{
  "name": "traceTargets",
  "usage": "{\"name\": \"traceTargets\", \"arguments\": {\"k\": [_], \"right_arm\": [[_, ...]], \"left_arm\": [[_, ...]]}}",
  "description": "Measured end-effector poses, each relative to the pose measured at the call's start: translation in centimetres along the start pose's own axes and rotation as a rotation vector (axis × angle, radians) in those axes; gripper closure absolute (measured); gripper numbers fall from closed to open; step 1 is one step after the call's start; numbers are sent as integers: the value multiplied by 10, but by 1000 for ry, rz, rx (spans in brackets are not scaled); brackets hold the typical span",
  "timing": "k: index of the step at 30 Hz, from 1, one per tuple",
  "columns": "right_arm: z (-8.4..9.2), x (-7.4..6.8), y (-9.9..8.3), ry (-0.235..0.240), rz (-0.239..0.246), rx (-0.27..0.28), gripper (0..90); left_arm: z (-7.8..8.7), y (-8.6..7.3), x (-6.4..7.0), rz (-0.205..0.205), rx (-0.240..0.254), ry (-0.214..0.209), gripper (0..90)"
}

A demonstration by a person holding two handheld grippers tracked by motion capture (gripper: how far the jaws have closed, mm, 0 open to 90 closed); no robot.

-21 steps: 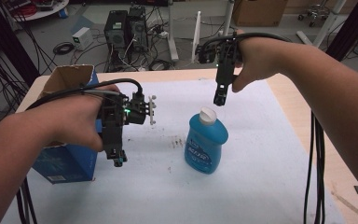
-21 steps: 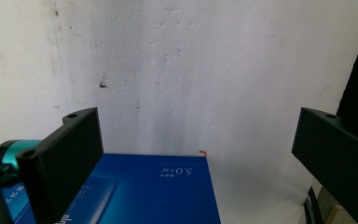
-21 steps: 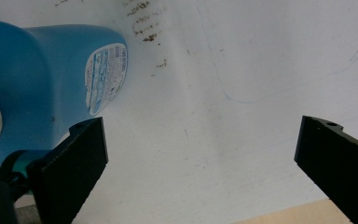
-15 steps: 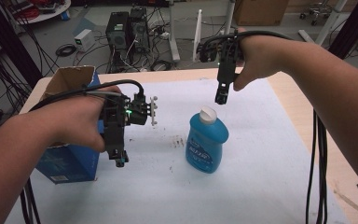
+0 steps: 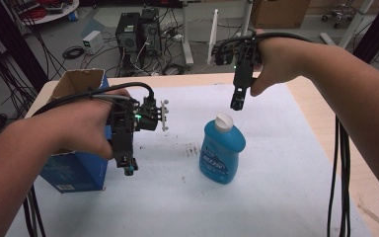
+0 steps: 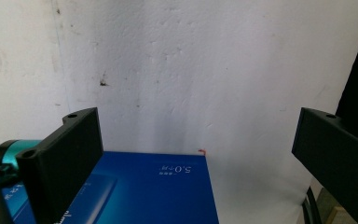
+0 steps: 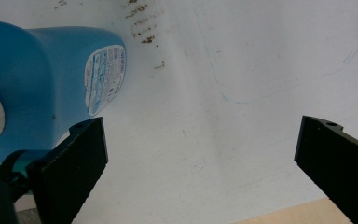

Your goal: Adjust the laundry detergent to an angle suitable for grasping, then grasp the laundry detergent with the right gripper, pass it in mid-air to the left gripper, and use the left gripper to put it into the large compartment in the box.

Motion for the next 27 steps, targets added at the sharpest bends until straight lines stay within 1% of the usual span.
{"name": "traceTargets", "arguments": {"k": [3,7,8,9,10,12,13,15,16,17,19,20,21,22,23,25,26,27], "right_arm": [[-1,0,-1,0,5,-3,15],[-1,3,-3,-5,0,1,15],[-1,3,-3,-2,-7,5,15],[-1,4,-4,0,-9,9,15],[-1,3,-5,1,-15,19,15],[0,2,-9,0,-38,35,15],[0,1,-12,0,-46,53,15],[1,-1,-20,7,-62,77,15],[1,-4,-24,16,-79,90,15],[2,-5,-30,15,-87,99,15],[1,-10,-40,25,-122,133,15],[0,-12,-45,31,-129,151,15],[0,-12,-45,31,-129,151,15],[-1,-14,-50,31,-138,171,15],[-3,-20,-59,33,-173,201,15],[-4,-25,-67,28,-180,211,15],[-4,-25,-67,28,-180,211,15],[-3,-30,-72,28,-195,227,15]], "left_arm": [[1,0,-1,-6,-1,4,17],[-1,1,-1,-2,-6,0,17],[-2,1,-1,4,-7,-4,17],[-1,1,-2,-6,-5,2,17],[-1,1,-2,-5,-3,9,17],[-1,1,-1,1,-2,10,17],[0,1,-1,0,-3,8,17],[0,1,0,-5,-7,17,17],[0,2,1,-2,-4,14,17],[0,2,1,-11,-7,14,17],[-1,2,2,-11,-8,23,17],[-1,2,3,-14,-15,25,17],[-1,2,3,-14,-15,25,17],[-2,2,4,-8,-10,26,17],[-2,2,4,-12,-17,29,17],[-3,2,5,-7,-20,31,17],[-3,2,5,-7,-20,31,17],[-3,1,5,-3,-25,34,17]]}}
Point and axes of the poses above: each handheld gripper's, and its own axes: z roughly backward along the jaws, y roughly out of its top, x roughly to its right, the point moved 4 cm from there along -z, roughly forward along the jaws, and after that the axes turned 1 degree about x, right-handed, at the moved point
